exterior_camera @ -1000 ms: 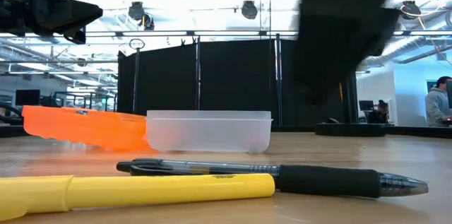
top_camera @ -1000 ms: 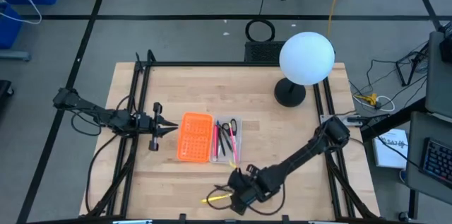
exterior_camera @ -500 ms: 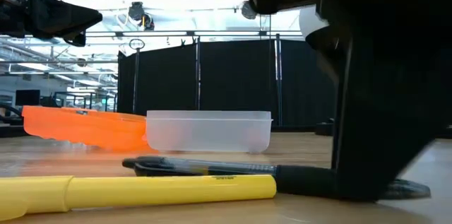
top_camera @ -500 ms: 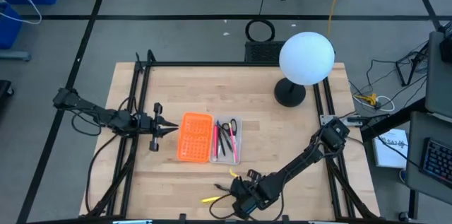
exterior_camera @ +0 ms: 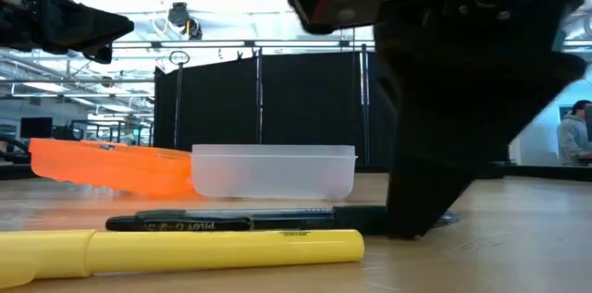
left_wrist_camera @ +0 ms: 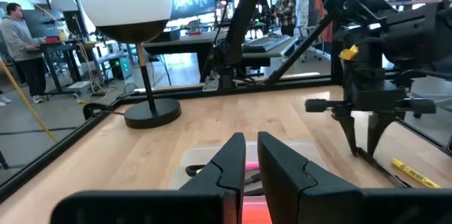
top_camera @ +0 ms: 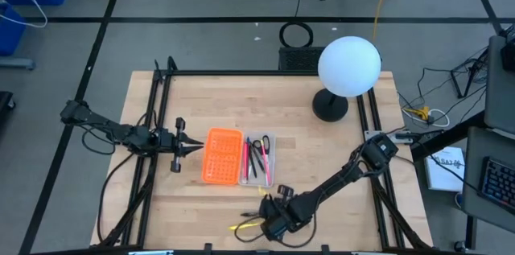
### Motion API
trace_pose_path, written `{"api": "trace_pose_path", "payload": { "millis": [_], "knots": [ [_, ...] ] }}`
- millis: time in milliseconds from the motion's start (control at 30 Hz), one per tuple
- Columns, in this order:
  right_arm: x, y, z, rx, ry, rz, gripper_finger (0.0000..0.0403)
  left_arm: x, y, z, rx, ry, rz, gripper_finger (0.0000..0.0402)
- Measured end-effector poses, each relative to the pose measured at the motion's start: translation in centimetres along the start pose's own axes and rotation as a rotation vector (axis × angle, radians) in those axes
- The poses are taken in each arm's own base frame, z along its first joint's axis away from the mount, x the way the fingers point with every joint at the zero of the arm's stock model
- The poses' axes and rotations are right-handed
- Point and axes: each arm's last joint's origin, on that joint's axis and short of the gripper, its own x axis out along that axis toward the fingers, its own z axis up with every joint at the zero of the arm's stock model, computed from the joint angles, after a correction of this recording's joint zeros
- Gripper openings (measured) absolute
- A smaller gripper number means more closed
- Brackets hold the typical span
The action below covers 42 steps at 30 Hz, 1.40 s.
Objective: Pick & place school supplies into a supply box
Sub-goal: Put the transparent pen into the transparent supply box
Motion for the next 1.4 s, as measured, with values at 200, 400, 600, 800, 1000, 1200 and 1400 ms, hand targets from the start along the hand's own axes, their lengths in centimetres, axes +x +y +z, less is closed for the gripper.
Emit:
{"api": "trace_pose_path", "payload": {
  "millis": [200,400,600,800,1000,1200,1400],
  "knots": [
    [0.3,-0.9,0.3,-0.031,0.036,-0.034,0.0098,0.0,0.0,0.0,0.004,-0.001,0.0,0.0049],
    [0.3,-0.8,0.4,-0.27,0.027,-0.019,0.0098,0.0,0.0,0.0,0.004,-0.001,0.0,0.0049],
    [0.4,-0.8,0.5,-0.394,0.022,-0.013,0.0098,0.0,0.0,0.0,-0.016,-0.001,0.0,0.0049],
    [1.9,-1.6,0.0,-0.302,0.072,0.06,0.0067,0.0,0.0,0.0,-0.012,-0.001,0.0,0.0049],
    [2.8,-2.7,-0.8,-0.151,0.137,0.08,0.0021,0.0,0.0,0.0,0.005,0.0,0.0,0.0049],
    [0.0,-2.5,-0.2,-0.076,0.079,0.133,0.0022,0.0,0.0,-0.2,0.017,0.015,-0.001,0.0049],
    [-4.6,-2.1,-0.7,-0.031,-0.057,0.123,0.0021,0.0,0.0,-0.2,0.016,0.015,-0.001,0.0049]
  ]
}}
